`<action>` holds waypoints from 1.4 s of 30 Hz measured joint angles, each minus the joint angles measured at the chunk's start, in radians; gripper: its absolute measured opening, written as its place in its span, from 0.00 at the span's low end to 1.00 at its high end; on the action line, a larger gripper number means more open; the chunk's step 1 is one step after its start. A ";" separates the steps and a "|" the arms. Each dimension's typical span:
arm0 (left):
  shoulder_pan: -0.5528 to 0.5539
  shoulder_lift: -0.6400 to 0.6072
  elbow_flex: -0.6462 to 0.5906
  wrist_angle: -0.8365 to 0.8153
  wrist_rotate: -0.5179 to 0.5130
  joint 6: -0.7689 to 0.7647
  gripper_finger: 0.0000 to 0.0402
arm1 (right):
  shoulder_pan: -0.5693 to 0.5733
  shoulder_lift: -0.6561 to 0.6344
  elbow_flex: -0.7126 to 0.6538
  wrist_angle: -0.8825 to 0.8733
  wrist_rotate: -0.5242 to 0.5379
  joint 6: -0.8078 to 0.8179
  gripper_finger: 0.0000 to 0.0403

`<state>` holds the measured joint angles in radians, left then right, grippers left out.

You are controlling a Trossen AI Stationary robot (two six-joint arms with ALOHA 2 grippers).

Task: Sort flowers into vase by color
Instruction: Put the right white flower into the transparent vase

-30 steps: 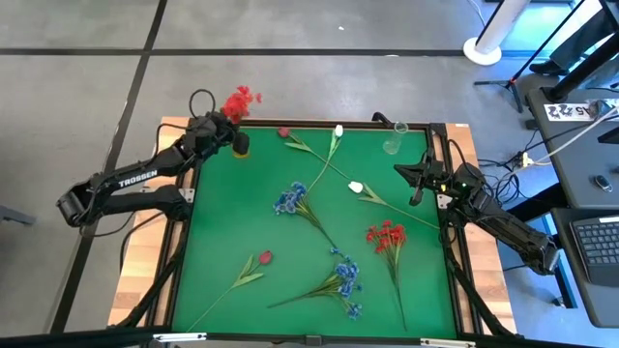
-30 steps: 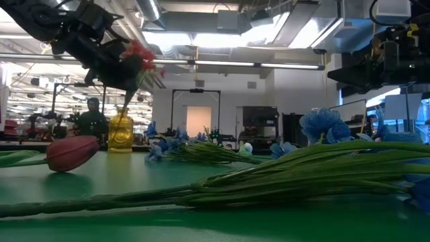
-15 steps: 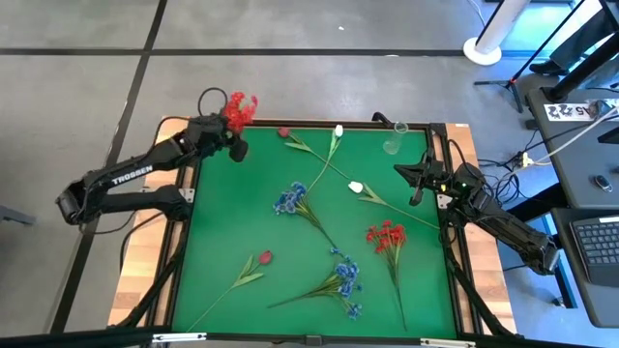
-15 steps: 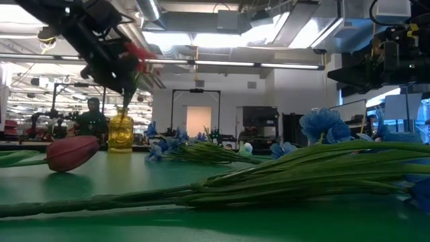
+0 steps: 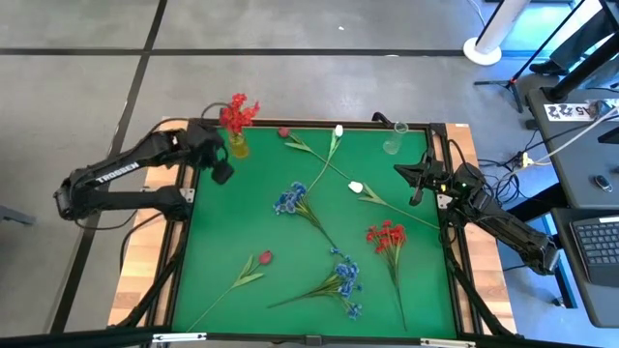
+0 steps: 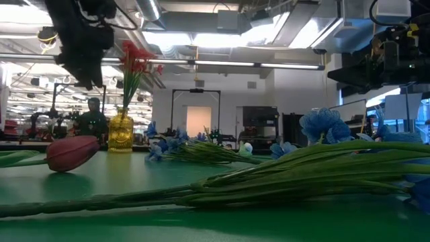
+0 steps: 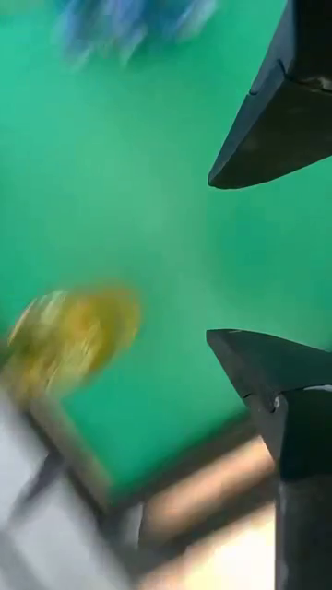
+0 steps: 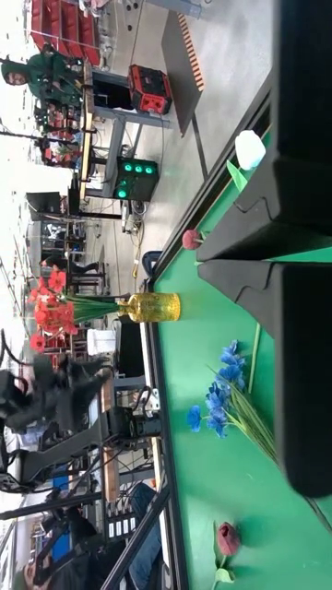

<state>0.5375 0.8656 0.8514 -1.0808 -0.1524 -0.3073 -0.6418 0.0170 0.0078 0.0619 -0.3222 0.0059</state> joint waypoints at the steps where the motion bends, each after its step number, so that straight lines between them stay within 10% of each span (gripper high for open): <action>1: -0.034 -0.024 -0.014 0.018 0.067 0.006 0.64 | 0.000 0.000 0.000 0.000 0.000 0.000 0.00; 5: -0.189 -0.127 -0.069 0.126 0.163 -0.042 0.64 | 0.000 0.000 0.000 0.000 0.000 0.000 0.00; 20: -0.679 -0.323 -0.456 0.928 0.004 -0.055 0.64 | 0.000 0.000 0.000 0.000 0.000 0.000 0.00; 42: -0.807 -0.093 -0.675 1.630 -0.144 0.320 0.63 | 0.000 0.000 0.000 0.039 0.076 0.000 0.00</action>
<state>-0.2691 0.7722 0.1768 0.5488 -0.2962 0.0130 -0.6417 0.0172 0.0080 0.1005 -0.2459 0.0054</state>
